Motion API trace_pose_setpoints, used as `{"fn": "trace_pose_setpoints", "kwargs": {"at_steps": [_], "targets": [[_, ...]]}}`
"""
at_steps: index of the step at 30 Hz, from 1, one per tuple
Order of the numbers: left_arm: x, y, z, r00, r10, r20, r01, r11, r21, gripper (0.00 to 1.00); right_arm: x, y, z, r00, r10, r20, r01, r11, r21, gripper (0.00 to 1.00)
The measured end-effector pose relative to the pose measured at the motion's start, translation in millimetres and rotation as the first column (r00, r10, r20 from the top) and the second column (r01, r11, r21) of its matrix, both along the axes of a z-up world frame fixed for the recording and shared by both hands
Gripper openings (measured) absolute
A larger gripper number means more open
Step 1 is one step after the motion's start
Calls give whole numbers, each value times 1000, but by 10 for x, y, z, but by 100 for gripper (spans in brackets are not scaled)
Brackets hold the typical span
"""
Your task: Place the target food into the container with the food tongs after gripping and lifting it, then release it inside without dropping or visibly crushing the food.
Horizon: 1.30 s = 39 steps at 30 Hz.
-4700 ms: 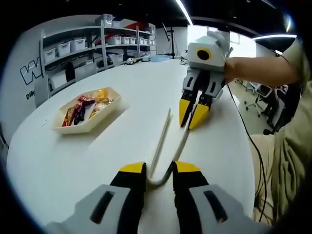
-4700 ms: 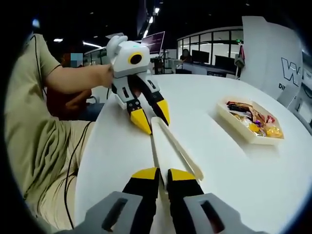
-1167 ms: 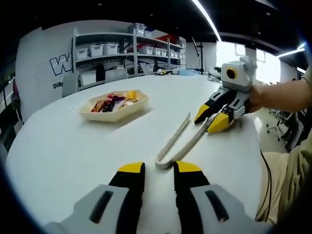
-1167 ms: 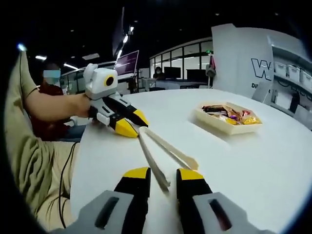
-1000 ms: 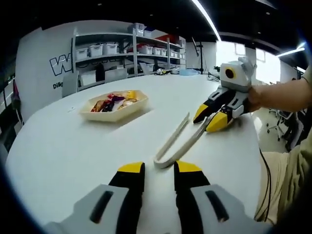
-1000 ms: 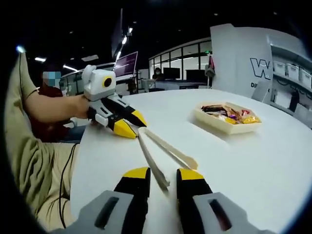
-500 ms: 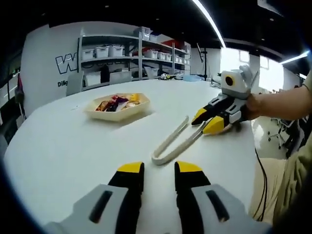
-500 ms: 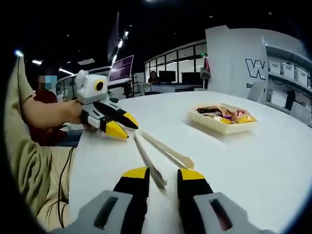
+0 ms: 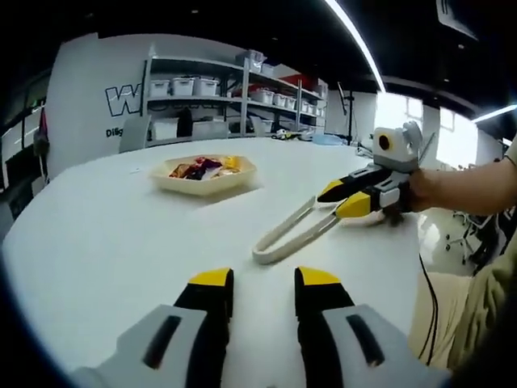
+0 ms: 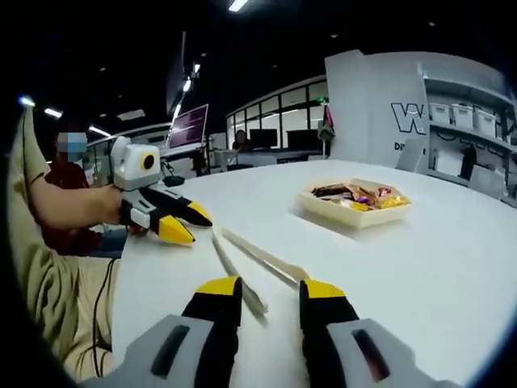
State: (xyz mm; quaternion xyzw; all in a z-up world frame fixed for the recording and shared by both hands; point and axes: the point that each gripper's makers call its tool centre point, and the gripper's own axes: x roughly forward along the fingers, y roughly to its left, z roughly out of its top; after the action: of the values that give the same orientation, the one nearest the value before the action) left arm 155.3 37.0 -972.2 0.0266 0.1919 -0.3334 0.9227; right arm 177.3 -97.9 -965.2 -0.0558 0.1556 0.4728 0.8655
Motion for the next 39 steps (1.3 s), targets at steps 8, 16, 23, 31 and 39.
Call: {"fn": "trace_pose_setpoints", "kwargs": {"at_steps": [8,16,23,31,39], "targets": [[4,39,37,999,33,-18,-35,996,-86,38,13,-18,13,999,-36,13,36,999,17,26],[-24,27,26,999,34,-5,-35,995,-92,42,55,-68,28,997,-76,31,75,997,35,30],[-5,62,85,998,57,4,-56,988,-142,45,39,-44,23,995,-66,68,66,998,13,33],[-12,61,131,998,61,32,-56,987,-153,47,41,-56,41,995,-72,69,70,997,28,41],[-25,57,158,998,49,33,-43,983,-177,49,60,-60,37,995,-81,62,79,996,31,46]]}}
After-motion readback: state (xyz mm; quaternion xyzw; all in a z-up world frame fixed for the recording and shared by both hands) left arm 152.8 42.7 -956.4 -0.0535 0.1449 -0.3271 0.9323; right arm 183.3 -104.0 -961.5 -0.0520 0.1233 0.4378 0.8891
